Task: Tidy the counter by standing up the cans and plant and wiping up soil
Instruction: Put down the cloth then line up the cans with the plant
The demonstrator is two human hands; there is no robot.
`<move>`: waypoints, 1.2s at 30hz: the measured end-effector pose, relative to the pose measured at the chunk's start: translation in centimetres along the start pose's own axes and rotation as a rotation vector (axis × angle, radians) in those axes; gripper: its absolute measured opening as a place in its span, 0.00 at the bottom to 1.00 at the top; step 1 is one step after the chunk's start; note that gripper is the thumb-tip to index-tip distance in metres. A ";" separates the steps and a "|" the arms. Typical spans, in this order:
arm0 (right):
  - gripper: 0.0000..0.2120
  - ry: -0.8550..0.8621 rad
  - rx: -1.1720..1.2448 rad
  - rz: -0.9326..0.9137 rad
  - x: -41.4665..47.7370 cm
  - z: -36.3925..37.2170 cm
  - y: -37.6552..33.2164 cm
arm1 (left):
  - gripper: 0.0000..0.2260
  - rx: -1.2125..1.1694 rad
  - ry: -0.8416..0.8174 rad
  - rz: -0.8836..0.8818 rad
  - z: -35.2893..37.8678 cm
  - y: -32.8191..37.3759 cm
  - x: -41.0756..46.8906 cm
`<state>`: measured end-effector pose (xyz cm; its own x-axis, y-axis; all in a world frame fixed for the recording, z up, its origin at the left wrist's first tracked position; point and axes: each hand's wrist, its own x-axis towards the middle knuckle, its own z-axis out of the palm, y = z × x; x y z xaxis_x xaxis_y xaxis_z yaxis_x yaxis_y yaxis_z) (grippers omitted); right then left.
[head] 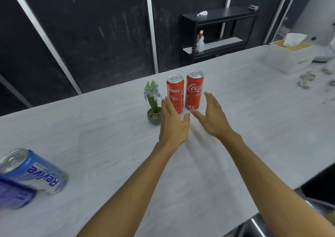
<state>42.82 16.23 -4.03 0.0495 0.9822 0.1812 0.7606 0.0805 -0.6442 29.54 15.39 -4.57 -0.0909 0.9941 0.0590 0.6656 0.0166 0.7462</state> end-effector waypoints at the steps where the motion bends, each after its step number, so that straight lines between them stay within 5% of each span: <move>1: 0.36 0.018 0.032 0.000 0.5 -0.1 -0.2 | 0.39 -0.032 0.022 -0.009 0.1 0.2 0.5; 16: 0.39 0.062 0.355 0.124 7.7 0.9 -0.7 | 0.38 -0.365 0.157 -0.102 0.7 1.8 6.2; 23: 0.30 0.020 0.438 0.120 8.0 0.5 -0.4 | 0.35 -0.414 0.206 -0.100 1.2 2.4 7.1; 36: 0.31 0.258 0.603 0.062 4.0 1.0 1.0 | 0.33 -0.394 0.222 0.041 1.4 1.6 4.8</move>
<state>43.15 20.38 -4.68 0.2920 0.9219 0.2545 0.2588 0.1800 -0.9490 31.21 20.37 -3.97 -0.2559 0.9452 0.2026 0.3428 -0.1073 0.9333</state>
